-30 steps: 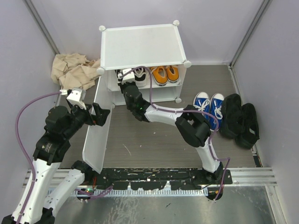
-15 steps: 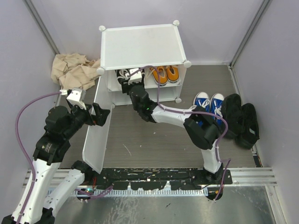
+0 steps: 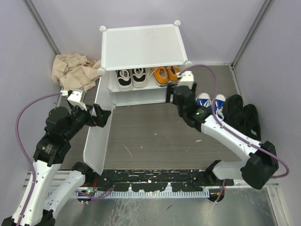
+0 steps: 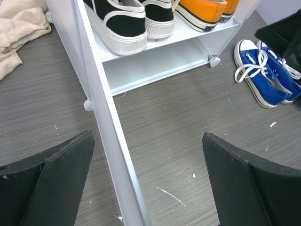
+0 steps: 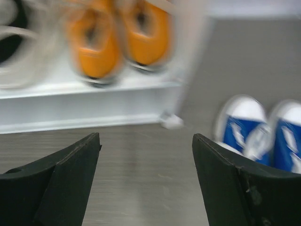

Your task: Place and organize the shoes in the shoe cabinet

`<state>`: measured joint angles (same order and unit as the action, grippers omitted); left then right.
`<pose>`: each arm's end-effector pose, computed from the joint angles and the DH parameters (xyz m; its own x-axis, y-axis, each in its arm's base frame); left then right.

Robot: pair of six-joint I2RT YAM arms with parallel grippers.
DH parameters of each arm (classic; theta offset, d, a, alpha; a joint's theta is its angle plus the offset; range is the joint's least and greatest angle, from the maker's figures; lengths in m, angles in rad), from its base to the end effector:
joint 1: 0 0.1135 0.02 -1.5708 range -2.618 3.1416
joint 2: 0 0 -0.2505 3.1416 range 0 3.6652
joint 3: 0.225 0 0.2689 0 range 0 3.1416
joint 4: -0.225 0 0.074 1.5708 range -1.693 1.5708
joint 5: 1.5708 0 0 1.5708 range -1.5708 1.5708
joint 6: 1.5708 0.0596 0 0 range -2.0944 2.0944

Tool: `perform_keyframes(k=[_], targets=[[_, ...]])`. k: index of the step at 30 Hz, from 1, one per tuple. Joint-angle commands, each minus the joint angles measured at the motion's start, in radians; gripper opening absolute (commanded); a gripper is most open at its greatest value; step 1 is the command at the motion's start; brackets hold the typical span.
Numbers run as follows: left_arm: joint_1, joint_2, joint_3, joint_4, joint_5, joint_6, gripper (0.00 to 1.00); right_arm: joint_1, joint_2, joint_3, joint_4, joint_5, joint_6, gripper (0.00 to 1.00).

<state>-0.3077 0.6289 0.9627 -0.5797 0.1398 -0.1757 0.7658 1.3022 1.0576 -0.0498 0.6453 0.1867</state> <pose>0.1637 -0.0607 0.3710 -0.3034 -0.0852 -0.9491 0.3816 0.9018 -0.2029 0.2690 0.2090 0.3145 -0.2313 -0.0167 -0.9727 -0.0976 0.9952 0.0062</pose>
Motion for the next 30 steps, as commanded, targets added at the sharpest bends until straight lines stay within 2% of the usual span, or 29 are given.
perform_keyframes(k=[1, 3, 7, 14, 22, 30], targets=[[0.002, 0.008, -0.016, -0.01, 0.029, -0.005, 0.98, -0.241, -0.096, -0.131, -0.301, -0.091, 0.207, 0.84], [0.001, 0.007, -0.022, -0.007, 0.033, -0.009, 0.98, -0.313, -0.111, -0.19, -0.302, -0.105, 0.233, 0.84], [0.001, 0.008, -0.024, -0.012, 0.041, -0.01, 0.98, -0.465, -0.084, -0.25, -0.26, -0.249, 0.268, 0.84], [0.002, 0.004, -0.028, -0.013, 0.031, -0.011, 0.98, -0.644, -0.038, -0.281, -0.248, -0.202, 0.285, 0.83], [0.001, 0.018, -0.04, -0.004, 0.037, -0.011, 0.98, -0.746, 0.012, -0.309, -0.21, -0.25, 0.199, 0.84], [0.001, 0.014, -0.033, -0.01, 0.038, -0.008, 0.98, -0.751, 0.128, -0.28, -0.171, -0.38, 0.17, 0.85]])
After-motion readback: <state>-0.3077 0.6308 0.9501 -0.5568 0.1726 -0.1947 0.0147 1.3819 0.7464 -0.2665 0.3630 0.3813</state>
